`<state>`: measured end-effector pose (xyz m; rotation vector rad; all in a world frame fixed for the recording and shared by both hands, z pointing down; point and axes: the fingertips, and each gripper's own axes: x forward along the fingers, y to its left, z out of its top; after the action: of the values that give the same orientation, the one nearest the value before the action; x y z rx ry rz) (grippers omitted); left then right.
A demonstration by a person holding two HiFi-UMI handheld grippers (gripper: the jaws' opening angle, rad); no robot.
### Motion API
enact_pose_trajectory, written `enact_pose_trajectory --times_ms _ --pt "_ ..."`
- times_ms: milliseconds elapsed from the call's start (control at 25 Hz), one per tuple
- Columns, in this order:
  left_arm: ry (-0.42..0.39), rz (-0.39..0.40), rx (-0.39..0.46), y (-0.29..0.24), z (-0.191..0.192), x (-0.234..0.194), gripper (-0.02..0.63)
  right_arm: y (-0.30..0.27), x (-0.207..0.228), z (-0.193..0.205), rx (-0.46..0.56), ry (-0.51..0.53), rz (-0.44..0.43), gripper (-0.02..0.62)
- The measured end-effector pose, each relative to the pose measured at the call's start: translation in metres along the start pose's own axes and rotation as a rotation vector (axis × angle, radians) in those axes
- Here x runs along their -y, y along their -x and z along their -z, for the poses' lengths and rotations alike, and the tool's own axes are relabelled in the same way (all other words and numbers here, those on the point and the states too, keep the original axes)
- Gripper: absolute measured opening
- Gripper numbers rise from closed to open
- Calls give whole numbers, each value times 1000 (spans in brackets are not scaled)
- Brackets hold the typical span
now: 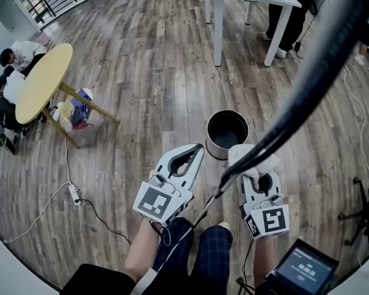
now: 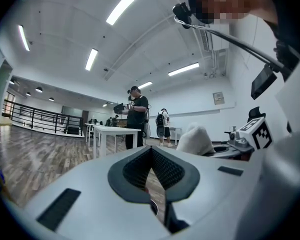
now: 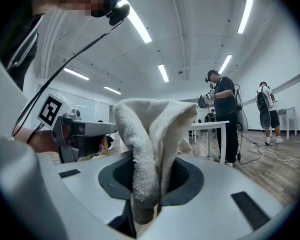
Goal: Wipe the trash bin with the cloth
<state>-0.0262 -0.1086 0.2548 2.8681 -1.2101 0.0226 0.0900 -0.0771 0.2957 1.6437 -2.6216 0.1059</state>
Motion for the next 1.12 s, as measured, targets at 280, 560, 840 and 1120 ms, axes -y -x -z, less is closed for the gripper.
enact_pose_trajectory --times_ms 280,560,840,1120 --pt "-18 -4 -9 21 -116 8 -3 26 -6 -115 17 -25 22 92" --pt "-33 -27 -1 25 -200 -3 -3 27 -6 -197 22 -27 39 92" --pt "-47 -26 27 25 -290 -5 -3 24 -9 -292 62 -8 29 92" --pt "-61 -12 32 26 -348 4 -3 37 -9 -350 64 -26 49 92"
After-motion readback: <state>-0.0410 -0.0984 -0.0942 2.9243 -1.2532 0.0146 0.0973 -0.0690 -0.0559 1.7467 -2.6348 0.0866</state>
